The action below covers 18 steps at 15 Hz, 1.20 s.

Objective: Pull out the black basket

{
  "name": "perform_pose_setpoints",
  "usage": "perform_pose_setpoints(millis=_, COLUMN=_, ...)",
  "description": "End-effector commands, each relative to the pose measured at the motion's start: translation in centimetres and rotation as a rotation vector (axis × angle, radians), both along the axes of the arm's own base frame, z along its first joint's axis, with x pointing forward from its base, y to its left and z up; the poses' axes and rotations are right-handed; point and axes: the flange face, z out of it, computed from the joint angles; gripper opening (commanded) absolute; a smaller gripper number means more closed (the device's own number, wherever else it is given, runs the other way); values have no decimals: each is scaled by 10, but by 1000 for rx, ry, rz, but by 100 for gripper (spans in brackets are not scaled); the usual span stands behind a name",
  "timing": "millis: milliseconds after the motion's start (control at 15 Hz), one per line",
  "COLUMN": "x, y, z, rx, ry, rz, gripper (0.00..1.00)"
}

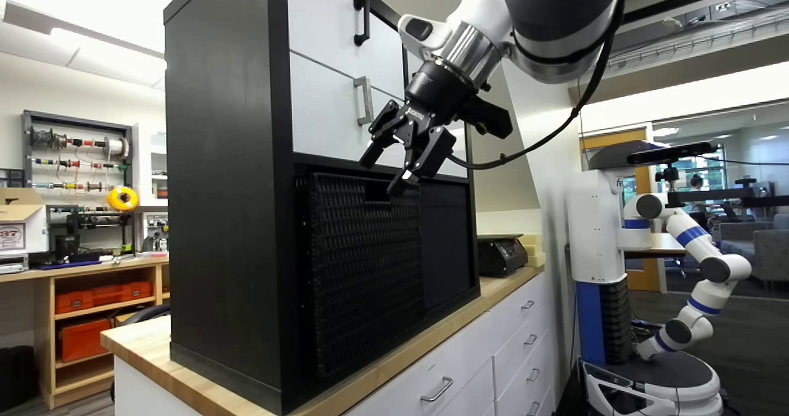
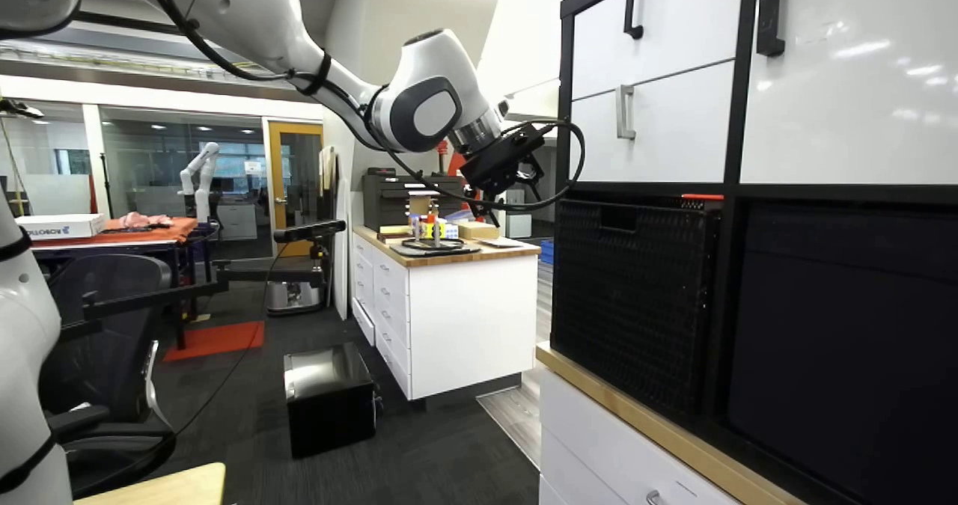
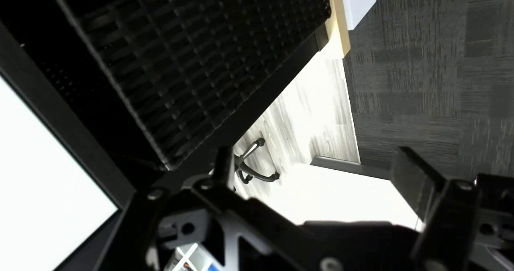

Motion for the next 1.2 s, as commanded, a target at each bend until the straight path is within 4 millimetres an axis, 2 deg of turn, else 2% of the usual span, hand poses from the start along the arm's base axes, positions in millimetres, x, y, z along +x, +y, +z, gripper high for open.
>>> perform_pose_setpoints(millis=0, x=11, y=-3, z=14, rx=-51, ry=-74, rz=88, gripper=100)
perform_pose_setpoints(millis=333, x=30, y=-13, z=17, rx=-109, ry=-140, rz=123, gripper=100)
perform_pose_setpoints(millis=800, x=65, y=-27, z=-3, rx=-137, ry=-173, rz=108, gripper=100)
perform_pose_setpoints(millis=1133, x=81, y=-29, z=5, rx=-166, ry=-206, rz=125, gripper=100)
